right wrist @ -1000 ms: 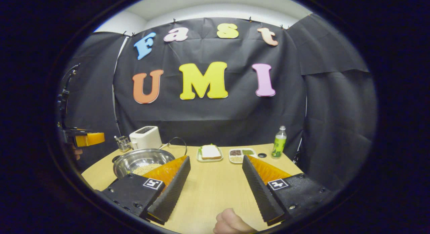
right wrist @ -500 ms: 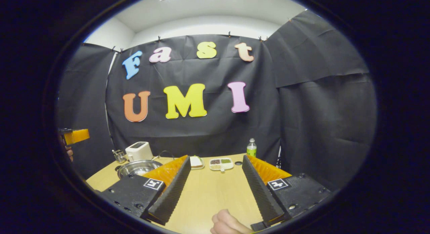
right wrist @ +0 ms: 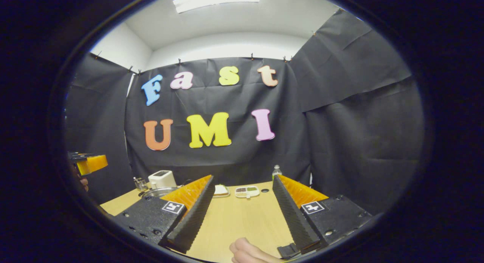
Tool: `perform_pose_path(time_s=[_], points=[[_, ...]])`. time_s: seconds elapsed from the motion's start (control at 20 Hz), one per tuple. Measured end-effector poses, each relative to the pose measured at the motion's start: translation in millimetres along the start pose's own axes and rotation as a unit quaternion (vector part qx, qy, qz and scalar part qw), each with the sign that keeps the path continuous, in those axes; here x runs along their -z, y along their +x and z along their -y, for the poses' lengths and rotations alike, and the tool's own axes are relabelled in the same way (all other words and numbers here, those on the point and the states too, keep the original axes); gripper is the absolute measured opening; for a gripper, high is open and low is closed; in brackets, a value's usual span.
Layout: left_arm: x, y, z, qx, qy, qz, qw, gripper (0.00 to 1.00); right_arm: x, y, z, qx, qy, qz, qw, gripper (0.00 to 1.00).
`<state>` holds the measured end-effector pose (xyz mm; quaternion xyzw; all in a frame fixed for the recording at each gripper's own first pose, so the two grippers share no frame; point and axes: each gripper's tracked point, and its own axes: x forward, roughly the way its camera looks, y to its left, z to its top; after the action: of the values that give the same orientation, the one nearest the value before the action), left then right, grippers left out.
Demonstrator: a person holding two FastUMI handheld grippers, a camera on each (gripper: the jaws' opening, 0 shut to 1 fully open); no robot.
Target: First push the handle of the pot to place it horizontally, then grasp the pot with both hands and set it on the induction cooktop.
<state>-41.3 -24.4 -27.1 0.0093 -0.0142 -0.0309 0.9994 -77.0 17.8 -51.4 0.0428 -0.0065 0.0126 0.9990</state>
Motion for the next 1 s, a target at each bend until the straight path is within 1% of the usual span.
perform_pose_path(time_s=[0.1,0.15,0.2,0.25,0.3,0.4,0.45,0.65,0.8,1.0], points=[[8,-14,8,0.007,0.001,0.003,1.000,0.96,0,-10,5,0.006,0.008,0.011,1.000,0.96],[12,-18,10,0.009,0.002,0.002,1.000,0.96,3,-15,4,0.001,0.013,0.006,1.000,0.96],[15,-24,10,0.010,0.003,0.003,1.000,0.96,6,-19,2,-0.006,0.017,0.004,1.000,0.95],[18,-28,11,0.011,0.001,0.003,1.000,0.96,5,-20,2,-0.011,0.016,0.002,1.000,0.97],[22,-31,12,0.011,-0.006,0.001,1.000,0.96,6,-22,3,-0.010,0.012,0.000,1.000,0.95],[27,-38,12,0.018,-0.019,0.003,1.000,0.96,8,-25,-1,-0.020,-0.004,0.001,1.000,0.95],[26,-36,11,0.018,-0.022,0.005,1.000,0.96,8,-28,-7,-0.026,-0.009,0.002,1.000,0.96],[25,-39,11,0.020,-0.014,0.012,1.000,0.95,4,-42,-22,-0.059,-0.013,0.015,0.998,0.95],[25,-40,11,0.022,-0.017,0.014,1.000,0.95,0,-48,-22,-0.060,-0.023,0.017,0.998,0.96],[24,-41,11,0.020,-0.019,0.014,1.000,0.95,-3,-49,-27,-0.066,-0.015,0.020,0.997,0.98]])
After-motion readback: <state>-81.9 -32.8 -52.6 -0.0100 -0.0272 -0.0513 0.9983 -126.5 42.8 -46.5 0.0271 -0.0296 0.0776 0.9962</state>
